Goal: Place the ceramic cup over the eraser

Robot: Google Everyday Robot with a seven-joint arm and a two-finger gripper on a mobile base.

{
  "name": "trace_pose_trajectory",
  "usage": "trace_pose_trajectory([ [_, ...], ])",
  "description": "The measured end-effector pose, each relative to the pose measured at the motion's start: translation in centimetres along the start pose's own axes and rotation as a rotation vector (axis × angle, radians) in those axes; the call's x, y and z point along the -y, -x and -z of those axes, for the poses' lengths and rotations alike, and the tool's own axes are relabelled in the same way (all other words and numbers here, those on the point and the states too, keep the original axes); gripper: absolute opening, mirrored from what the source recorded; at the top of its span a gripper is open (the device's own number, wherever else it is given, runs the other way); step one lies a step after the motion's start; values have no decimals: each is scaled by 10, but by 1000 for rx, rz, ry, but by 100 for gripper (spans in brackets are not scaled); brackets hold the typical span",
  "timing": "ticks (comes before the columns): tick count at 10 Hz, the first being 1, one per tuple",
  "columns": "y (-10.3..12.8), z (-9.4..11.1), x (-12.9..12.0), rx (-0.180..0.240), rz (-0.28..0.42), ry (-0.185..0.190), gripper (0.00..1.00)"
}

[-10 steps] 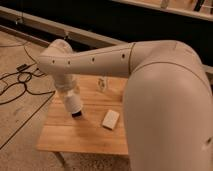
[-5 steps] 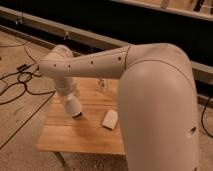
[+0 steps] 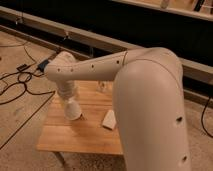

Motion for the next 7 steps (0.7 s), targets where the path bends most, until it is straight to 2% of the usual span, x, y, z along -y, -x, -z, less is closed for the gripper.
trace_pose_trajectory([
  [4,6,-22,10,11,10,-2,0],
  [7,3,-26,16,14,7,-8,0],
])
